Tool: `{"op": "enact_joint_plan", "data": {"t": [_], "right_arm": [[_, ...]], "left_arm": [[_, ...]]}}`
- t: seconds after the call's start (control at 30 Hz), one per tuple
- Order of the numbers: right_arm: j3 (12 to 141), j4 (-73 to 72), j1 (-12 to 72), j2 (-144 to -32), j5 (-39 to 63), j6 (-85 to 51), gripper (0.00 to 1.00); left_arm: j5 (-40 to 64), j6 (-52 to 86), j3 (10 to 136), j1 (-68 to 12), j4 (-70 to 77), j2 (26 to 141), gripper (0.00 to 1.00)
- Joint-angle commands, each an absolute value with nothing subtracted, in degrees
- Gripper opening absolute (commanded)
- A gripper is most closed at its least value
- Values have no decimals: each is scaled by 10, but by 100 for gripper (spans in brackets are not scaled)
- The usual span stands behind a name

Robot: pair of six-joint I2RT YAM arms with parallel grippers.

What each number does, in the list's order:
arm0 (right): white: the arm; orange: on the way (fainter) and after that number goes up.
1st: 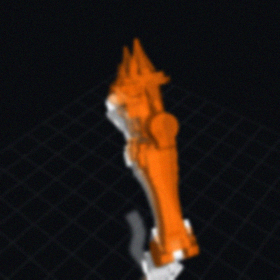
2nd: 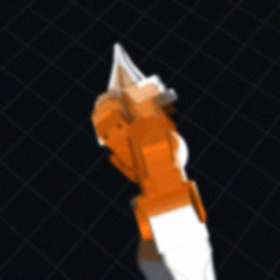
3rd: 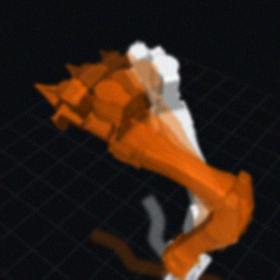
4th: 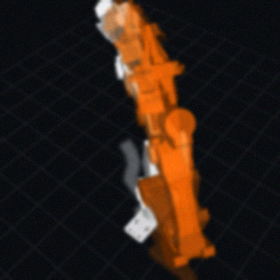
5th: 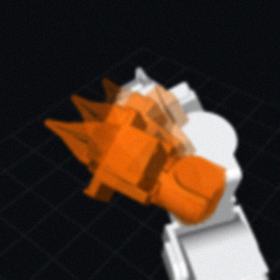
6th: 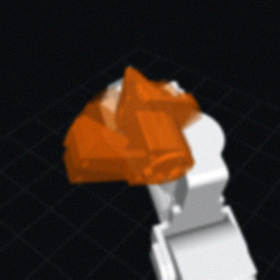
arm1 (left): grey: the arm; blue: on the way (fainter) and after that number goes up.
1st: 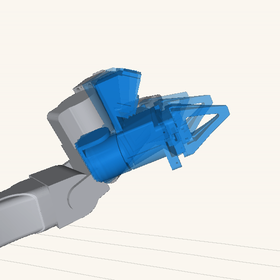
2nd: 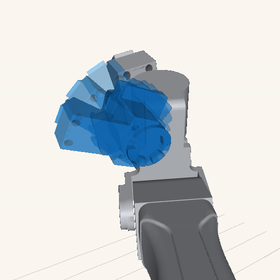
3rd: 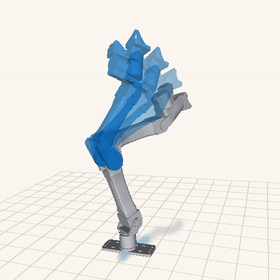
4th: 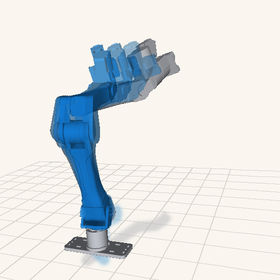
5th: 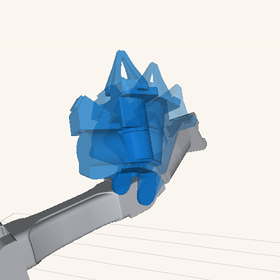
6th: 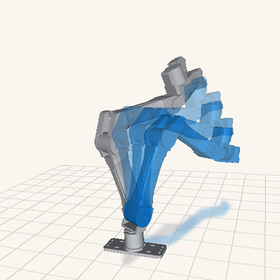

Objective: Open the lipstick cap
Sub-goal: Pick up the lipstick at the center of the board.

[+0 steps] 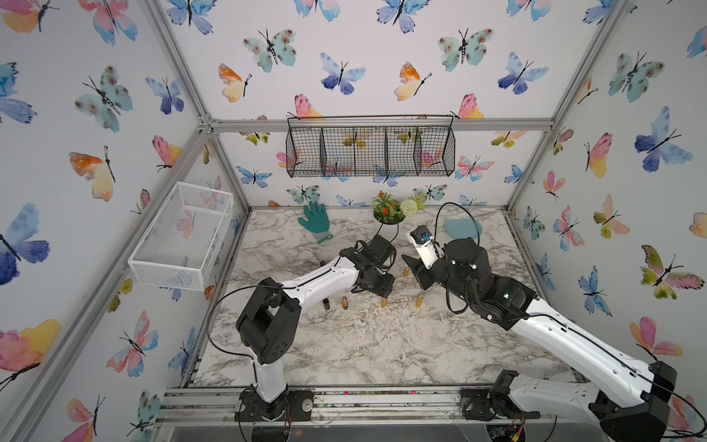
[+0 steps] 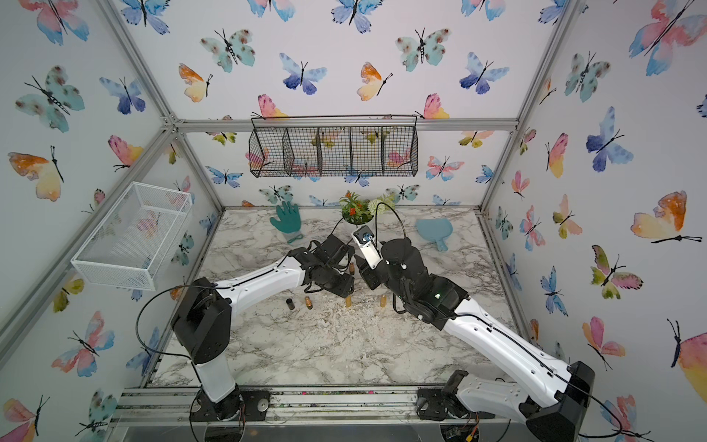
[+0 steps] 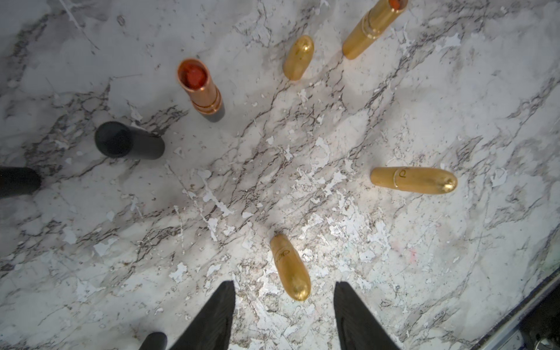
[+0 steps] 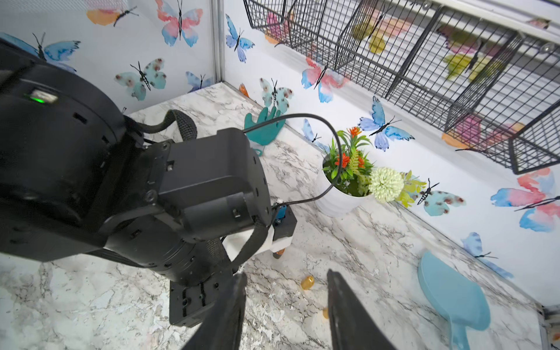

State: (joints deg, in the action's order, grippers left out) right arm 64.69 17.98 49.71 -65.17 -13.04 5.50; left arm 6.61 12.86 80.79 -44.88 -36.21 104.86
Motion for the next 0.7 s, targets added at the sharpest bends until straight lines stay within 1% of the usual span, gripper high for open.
{"op": "enact_joint_plan", "data": {"t": [0.0, 0.13, 0.57, 0.67], "right_arm": [[638, 175, 498, -651, -144, 45, 46], [630, 170, 498, -646, -145, 44, 46], [614, 165, 498, -646, -149, 41, 46], [614, 161, 499, -649, -147, 40, 47]], "left_arm": [[57, 116, 816, -458, -377, 1071, 56], [42, 115, 823, -464, -383, 1092, 53], [37, 109, 850, -476, -400, 1126, 36], [36, 109, 853, -477, -409, 1128, 35]]}}
